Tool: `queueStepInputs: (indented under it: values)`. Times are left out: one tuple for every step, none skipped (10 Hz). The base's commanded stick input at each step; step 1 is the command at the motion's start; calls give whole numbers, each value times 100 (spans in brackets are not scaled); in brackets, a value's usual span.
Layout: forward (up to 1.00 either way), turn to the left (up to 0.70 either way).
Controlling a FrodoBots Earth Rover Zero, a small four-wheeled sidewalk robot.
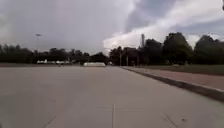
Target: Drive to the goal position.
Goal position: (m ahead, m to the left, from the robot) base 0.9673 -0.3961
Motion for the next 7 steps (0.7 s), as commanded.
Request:
queueStepInputs:
  values:
    - [100,0]
    - [100,0]
    - [100,0]
    - [100,0]
    - [100,0]
    - [100,-27]
    - [100,-27]
